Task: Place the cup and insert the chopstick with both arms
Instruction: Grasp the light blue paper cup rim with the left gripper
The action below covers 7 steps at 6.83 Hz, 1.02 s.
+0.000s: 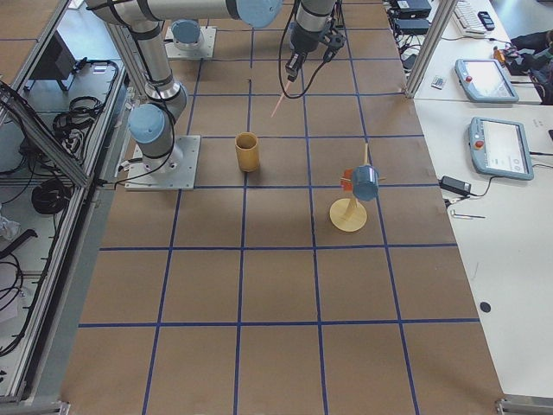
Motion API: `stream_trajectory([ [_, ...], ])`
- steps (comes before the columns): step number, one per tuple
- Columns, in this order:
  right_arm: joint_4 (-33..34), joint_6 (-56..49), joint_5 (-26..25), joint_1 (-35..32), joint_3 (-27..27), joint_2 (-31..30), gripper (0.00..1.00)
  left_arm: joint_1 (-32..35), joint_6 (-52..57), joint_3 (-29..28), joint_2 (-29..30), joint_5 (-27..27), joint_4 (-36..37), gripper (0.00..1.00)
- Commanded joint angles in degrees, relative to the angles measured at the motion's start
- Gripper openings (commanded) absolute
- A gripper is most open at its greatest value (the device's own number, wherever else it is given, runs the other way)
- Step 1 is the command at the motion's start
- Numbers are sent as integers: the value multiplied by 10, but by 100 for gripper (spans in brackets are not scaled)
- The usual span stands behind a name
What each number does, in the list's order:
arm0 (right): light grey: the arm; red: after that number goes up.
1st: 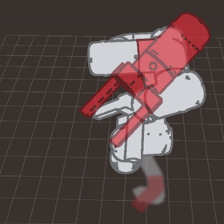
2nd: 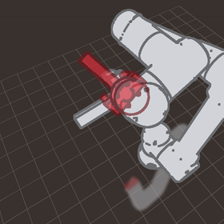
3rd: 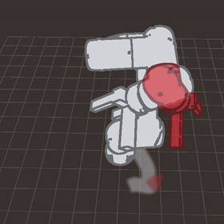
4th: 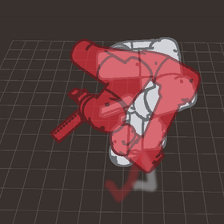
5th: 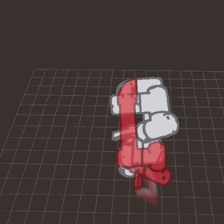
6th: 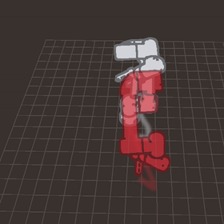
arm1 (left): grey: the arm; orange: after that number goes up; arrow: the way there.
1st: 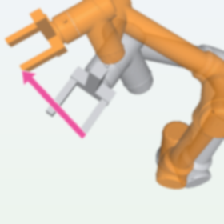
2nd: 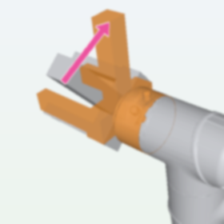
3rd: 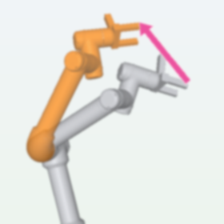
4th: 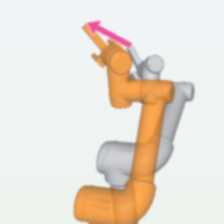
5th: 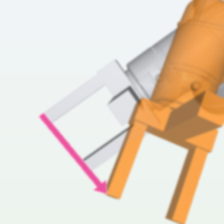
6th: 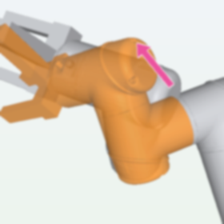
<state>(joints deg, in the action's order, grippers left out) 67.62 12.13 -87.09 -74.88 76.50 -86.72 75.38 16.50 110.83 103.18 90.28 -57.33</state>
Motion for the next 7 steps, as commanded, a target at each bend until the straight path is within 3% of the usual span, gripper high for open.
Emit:
stream_trajectory([
  [1,1,0,9,0,0,1,0,3,-5,-1,6,-10,-2,0],
  [3,1,0,11,0,2,1,0,15,-16,-8,-10,-15,-63,0],
  [4,1,0,12,0,2,1,0,45,-90,-21,-10,-57,-78,0],
  [7,1,-1,12,0,3,2,0,251,-380,-64,14,-62,-61,0],
])
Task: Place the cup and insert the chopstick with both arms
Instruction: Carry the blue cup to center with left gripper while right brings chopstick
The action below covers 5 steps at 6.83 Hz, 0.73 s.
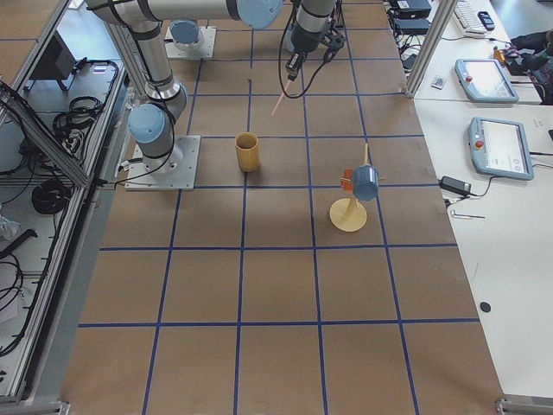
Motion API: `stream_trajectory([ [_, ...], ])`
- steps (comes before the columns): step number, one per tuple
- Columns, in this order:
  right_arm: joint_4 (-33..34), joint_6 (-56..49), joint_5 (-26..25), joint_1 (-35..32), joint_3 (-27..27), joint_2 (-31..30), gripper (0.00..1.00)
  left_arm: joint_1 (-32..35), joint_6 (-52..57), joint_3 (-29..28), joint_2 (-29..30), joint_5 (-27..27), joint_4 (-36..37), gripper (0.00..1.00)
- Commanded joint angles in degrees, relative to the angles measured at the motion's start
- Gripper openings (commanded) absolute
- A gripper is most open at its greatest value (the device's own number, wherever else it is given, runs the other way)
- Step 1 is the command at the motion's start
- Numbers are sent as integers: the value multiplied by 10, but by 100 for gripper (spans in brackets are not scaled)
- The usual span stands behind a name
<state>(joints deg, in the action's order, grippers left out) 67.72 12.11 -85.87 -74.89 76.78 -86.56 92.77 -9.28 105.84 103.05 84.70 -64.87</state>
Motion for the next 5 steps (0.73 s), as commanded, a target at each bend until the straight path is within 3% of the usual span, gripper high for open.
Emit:
stream_trajectory([
  [1,0,0,-1,0,0,2,0,107,-179,-53,42,-19,39,0],
  [3,0,-1,-1,0,2,2,0,167,-255,-102,88,-12,78,0],
  [5,5,-3,0,0,1,1,0,173,-253,-103,113,1,86,0],
])
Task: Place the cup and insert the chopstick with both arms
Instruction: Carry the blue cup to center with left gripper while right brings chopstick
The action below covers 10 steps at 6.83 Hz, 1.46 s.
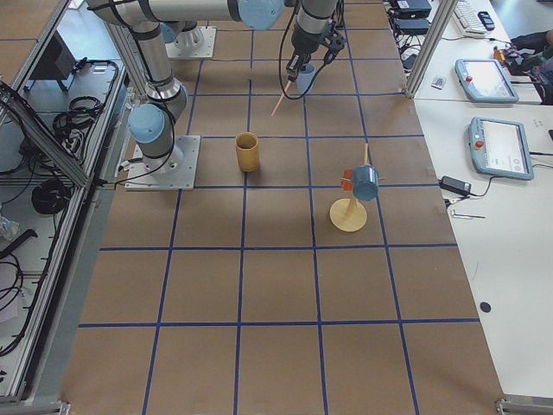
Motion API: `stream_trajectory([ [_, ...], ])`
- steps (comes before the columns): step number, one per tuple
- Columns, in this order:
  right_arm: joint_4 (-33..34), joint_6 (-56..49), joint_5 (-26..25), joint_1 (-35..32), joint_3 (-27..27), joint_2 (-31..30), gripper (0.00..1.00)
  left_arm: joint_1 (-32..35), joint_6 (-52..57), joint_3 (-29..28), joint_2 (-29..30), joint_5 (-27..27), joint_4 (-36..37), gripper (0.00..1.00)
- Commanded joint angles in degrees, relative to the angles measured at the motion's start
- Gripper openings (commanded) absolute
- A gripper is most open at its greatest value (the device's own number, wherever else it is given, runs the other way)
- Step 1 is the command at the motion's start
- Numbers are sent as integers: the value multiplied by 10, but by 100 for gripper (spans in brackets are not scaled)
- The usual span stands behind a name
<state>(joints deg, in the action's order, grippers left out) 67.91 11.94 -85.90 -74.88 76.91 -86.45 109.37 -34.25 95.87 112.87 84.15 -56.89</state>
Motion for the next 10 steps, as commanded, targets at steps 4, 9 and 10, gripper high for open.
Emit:
stream_trajectory([
  [4,51,29,65,-21,2,0,0,8,-4,1,15,44,5,17],
  [9,251,230,49,-167,64,11,0,-50,105,-56,-66,48,-144,62],
  [10,254,271,52,-182,65,14,0,-90,164,-71,-100,56,-213,61],
])
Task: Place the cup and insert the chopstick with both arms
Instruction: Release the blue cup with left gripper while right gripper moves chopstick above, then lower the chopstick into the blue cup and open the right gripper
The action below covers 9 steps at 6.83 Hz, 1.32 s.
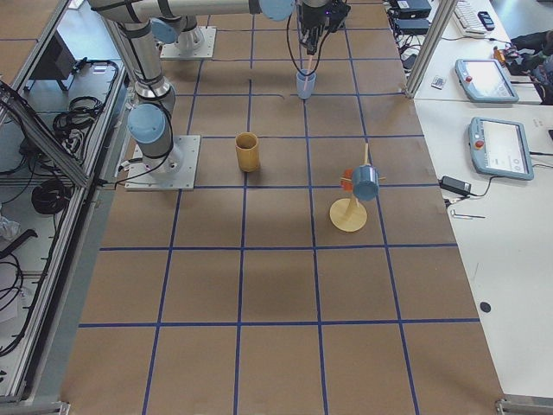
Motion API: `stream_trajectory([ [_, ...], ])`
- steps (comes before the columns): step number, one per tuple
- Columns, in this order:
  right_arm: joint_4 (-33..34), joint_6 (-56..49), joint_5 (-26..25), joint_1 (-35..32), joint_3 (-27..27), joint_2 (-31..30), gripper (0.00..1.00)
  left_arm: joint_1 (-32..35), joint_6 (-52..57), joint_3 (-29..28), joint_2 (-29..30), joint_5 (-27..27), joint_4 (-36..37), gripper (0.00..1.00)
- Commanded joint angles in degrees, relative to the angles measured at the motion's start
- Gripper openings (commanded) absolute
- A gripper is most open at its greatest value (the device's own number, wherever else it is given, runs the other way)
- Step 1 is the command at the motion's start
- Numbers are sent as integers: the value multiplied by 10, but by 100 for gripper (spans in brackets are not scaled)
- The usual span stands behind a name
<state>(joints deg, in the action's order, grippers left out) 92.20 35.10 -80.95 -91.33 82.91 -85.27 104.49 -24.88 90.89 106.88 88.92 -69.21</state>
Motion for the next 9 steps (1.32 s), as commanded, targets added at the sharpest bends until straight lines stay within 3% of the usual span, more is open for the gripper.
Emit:
stream_trajectory([
  [1,58,84,4,-44,5,20,0,-82,141,-23,-75,12,-108,62],
  [2,98,129,-2,-79,4,39,0,-102,157,-24,-116,14,-128,66],
  [5,91,176,9,-114,6,50,0,-153,194,-26,-177,3,-196,71],
  [6,91,182,8,-124,6,55,0,-161,199,-24,-171,-12,-187,79],
  [8,90,187,8,-129,7,62,2,-161,200,-19,-174,-9,-187,84],
  [9,95,188,4,-130,13,63,39,-158,200,-23,-171,-8,-187,87],
])
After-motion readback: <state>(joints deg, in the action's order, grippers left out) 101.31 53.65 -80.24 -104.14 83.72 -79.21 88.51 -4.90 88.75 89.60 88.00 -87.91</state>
